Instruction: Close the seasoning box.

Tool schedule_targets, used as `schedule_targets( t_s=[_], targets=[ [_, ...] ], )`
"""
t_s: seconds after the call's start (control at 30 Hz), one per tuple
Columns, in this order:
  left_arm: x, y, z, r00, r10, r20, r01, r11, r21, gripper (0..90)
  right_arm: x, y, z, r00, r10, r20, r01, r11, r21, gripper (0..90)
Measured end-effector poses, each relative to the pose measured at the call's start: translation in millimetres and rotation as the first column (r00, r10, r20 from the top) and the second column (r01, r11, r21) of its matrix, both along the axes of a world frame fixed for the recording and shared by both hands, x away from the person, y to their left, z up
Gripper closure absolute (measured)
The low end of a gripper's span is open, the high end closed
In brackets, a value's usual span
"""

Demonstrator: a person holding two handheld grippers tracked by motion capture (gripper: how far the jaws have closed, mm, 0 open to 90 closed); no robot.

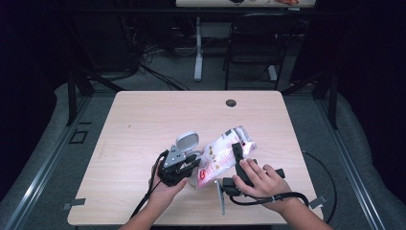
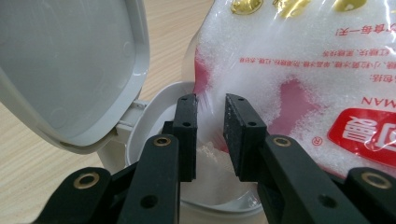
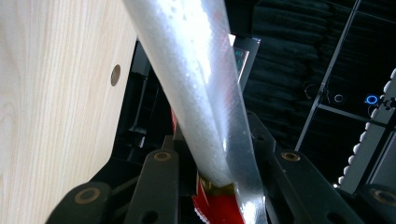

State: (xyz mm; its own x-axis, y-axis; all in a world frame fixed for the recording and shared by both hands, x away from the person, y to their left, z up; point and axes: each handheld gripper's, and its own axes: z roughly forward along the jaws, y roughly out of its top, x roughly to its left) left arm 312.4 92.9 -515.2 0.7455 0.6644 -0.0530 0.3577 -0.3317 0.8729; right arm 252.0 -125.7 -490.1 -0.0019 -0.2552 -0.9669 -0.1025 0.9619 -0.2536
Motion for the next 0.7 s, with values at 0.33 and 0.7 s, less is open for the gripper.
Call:
schedule_targets(
  t_s=[0.33,0.7],
  targets=[
    [-0.2,0.1,0.1,1.0,0.002,-0.002,-0.002,1.0,-0.002,75.0,-0.7,0.9,1.2,0.9999,-0.007,-0.008,0.007,0.9999,0.007,72.7],
    [-0.7,0.6,0.9,1.0,0.003,-0.001,-0.003,0.9999,-0.013,74.6,-1.2,2.1,4.7,0.9999,0.0,-0.011,0.0,0.9999,0.014,73.4]
  ],
)
